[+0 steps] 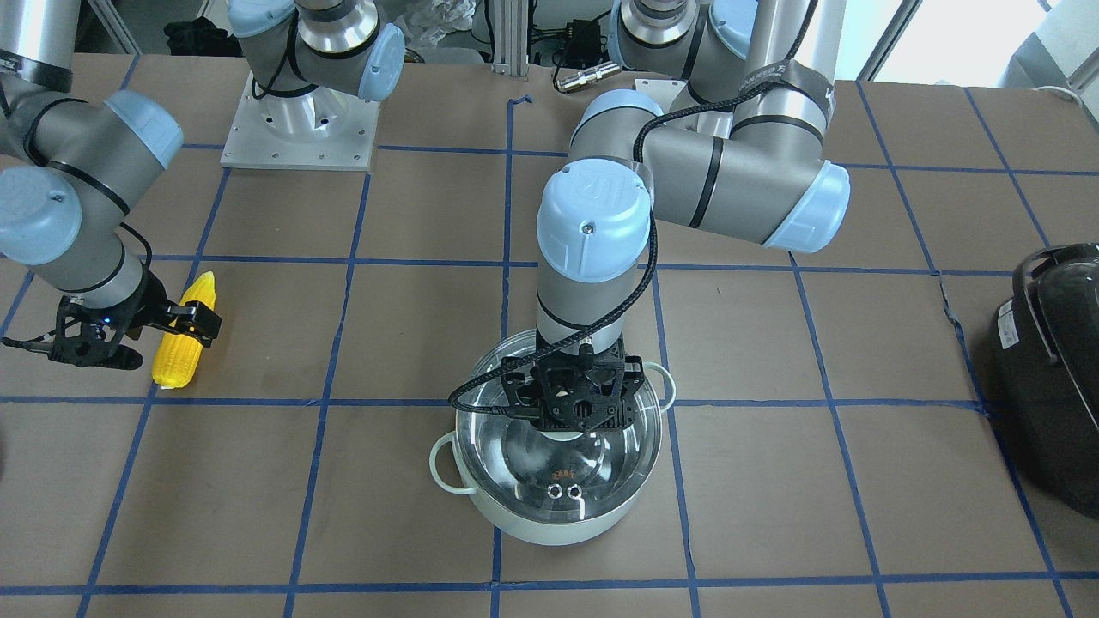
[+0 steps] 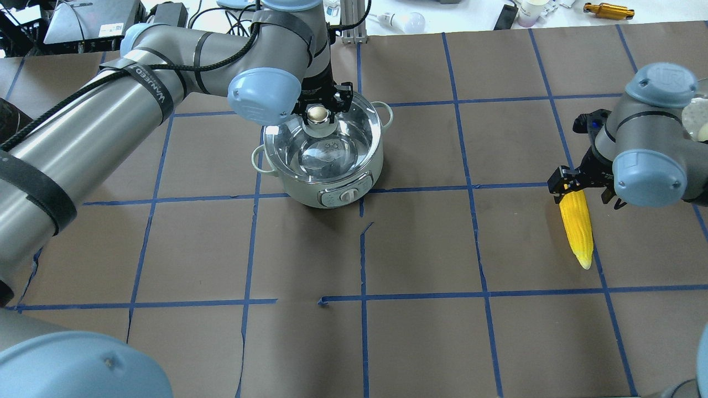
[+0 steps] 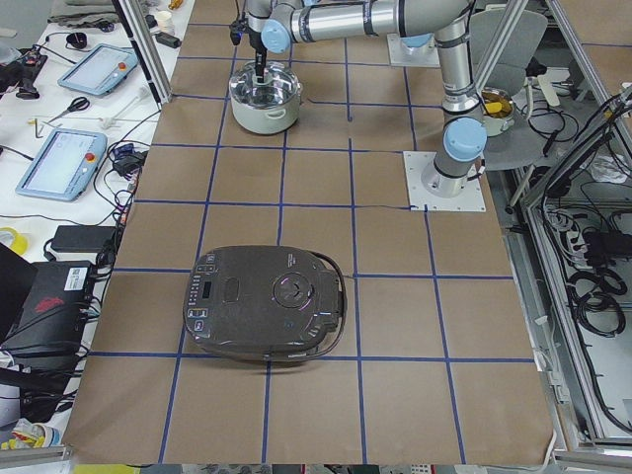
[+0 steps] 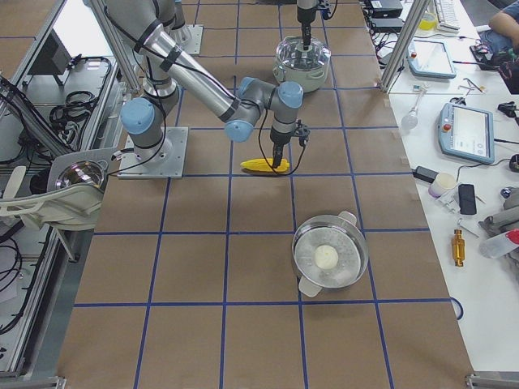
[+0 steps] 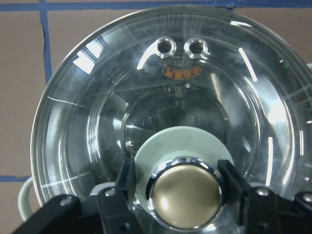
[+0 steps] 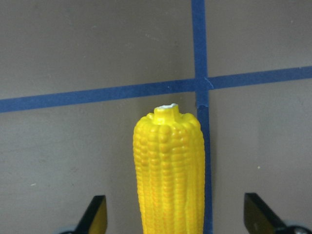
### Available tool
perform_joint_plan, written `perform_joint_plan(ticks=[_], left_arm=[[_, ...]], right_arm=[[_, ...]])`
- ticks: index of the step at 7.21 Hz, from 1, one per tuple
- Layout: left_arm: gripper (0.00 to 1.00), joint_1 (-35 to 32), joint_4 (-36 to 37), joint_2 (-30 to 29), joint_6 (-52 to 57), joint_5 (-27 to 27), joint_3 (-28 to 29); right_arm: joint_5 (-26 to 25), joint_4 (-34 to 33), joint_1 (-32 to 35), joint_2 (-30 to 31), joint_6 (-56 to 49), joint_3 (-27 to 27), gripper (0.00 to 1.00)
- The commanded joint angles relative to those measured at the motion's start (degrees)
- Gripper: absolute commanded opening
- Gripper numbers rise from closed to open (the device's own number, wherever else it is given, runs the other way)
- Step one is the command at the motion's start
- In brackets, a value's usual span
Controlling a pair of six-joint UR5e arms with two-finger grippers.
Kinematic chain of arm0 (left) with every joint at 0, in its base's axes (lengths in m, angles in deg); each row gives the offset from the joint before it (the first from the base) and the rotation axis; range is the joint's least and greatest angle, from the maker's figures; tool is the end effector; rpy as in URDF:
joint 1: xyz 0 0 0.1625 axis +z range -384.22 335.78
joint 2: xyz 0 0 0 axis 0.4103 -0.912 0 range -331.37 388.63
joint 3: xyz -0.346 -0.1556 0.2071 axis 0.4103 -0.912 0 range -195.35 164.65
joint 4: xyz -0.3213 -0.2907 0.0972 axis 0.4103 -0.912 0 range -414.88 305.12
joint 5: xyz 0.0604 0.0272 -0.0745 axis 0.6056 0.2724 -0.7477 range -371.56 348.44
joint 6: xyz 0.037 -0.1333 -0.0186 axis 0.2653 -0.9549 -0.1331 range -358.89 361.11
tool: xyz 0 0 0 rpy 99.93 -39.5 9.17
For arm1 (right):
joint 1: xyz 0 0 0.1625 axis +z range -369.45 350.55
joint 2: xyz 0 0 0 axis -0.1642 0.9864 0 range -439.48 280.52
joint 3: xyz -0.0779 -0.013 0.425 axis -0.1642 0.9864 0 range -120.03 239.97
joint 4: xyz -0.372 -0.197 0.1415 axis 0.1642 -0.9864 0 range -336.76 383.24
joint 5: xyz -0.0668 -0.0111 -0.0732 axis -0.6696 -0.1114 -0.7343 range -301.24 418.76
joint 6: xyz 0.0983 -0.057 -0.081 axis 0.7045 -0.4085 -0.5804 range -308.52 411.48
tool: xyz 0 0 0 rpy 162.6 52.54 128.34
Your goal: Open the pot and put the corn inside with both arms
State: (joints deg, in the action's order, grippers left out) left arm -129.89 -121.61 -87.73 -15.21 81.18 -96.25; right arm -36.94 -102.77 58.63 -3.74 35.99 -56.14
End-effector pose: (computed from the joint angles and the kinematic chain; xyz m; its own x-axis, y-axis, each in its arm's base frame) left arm -0.3136 -0.6497 0.2961 -0.9998 -0.0146 -0.0162 -0.0127 0.9934 -0.1140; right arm -0.0827 -0.5253 0.1611 -0.9917 0.1043 0.0751 0.1115 0.9888 0.0996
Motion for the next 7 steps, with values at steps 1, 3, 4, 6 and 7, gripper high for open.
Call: perform_joint_plan(ticks=[1,3,4,6,7], left_arm=[[0.22,1.33,-0.16,1.73,-0.03,-0.80,0.38],[0.22,3.44,-3.82,5.42,-0.03,-2.30,3.70],[0.22,5.45,-9.51,7.44,0.58,-2.30,5.46],[0.22,13.17,-14.38,10.61,8.21,-1.95,4.18],[0.22,17.56,-14.31,11.06,11.01,-2.03,2.94]], right_arm=[[0.34,-0.11,-0.57,-1.72,2.29,-0.52,1.00],[0.25,-0.20,-0.57,-3.48,2.39,-0.44,1.00],[0.16,-0.11,-0.57,-3.75,2.48,-0.44,1.00],[0.16,0.24,-0.57,-3.75,4.40,-0.35,0.01],[0.08,0.15,-0.57,-3.58,4.41,0.09,0.00]])
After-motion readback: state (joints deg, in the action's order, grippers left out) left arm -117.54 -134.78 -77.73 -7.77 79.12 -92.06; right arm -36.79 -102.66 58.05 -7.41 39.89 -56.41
